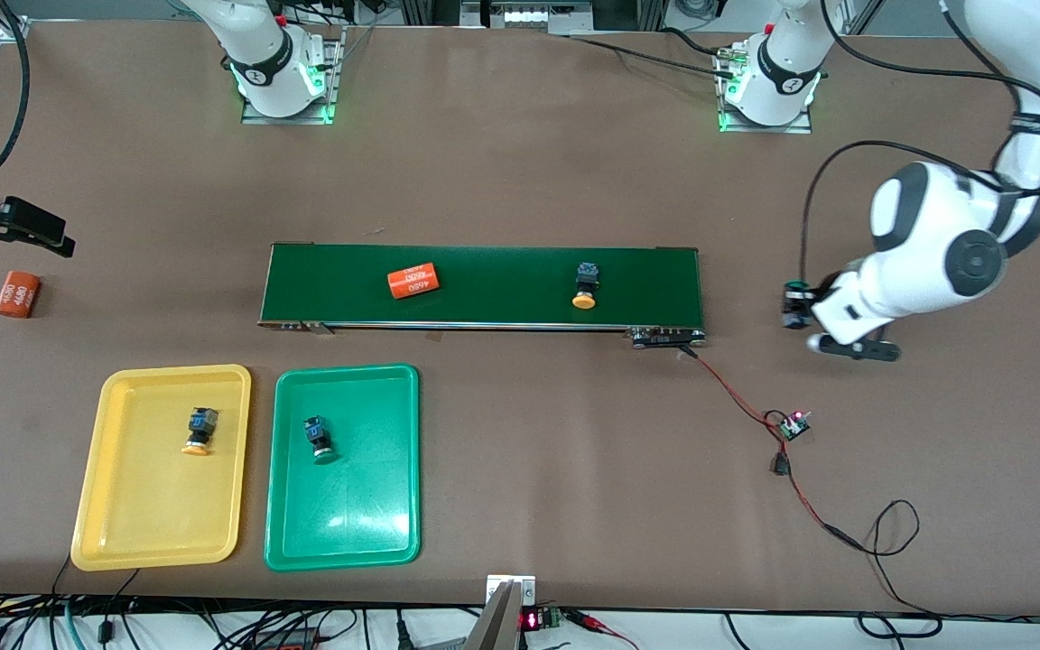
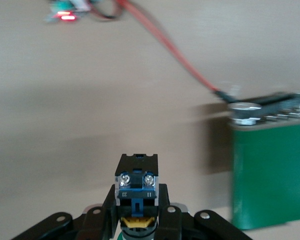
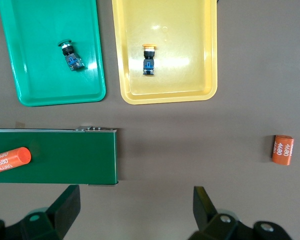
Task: Sort buttons by color to trays
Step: 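Carry the green button to the conveyor and open the left gripper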
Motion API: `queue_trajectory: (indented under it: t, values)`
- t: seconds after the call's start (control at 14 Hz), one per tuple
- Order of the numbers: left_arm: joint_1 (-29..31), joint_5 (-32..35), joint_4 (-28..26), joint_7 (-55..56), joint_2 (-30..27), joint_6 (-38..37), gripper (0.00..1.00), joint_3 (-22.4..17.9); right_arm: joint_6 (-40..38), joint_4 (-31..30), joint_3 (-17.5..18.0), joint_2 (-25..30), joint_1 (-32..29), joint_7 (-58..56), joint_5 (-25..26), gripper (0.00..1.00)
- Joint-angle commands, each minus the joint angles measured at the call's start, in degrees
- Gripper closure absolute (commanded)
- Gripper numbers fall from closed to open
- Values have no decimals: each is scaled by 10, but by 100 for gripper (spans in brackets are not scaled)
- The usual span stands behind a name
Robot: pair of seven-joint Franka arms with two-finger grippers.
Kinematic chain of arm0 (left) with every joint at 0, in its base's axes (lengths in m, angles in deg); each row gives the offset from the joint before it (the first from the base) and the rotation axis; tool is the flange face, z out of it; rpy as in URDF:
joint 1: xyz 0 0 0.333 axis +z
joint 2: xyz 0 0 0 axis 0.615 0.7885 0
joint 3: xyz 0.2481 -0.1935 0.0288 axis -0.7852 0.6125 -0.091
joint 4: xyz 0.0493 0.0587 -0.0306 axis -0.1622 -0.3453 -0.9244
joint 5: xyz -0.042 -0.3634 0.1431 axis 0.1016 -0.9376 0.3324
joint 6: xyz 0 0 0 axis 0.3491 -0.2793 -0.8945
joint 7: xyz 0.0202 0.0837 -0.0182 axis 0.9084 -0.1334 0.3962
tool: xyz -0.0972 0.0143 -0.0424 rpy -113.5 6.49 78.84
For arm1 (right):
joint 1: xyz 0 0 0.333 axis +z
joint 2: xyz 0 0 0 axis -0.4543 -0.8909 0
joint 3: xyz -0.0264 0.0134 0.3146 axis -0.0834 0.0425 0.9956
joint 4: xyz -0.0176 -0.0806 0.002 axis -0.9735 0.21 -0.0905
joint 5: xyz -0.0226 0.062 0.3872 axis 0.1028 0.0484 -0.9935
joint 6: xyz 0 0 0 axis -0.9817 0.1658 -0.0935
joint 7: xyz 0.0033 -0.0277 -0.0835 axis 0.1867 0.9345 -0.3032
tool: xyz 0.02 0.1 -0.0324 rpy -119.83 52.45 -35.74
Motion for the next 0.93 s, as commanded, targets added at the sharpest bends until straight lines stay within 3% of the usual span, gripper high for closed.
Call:
queue_trajectory:
  t: [0.0, 0.21, 0.5, 0.86]
  values:
    - [-17, -12, 5, 68, 4, -12, 83, 49, -2, -6, 4, 12, -2, -5, 7, 0]
    - [-52, -12, 3, 123, 23, -9, 83, 74, 2, -5, 4, 12, -2, -5, 7, 0]
    - [-85, -12, 1, 125, 47, -7, 83, 74, 3, -5, 4, 10, -2, -5, 7, 0]
    - [-86, -8, -4, 116, 57, 13, 77, 74, 4, -5, 5, 9, -1, -5, 6, 0]
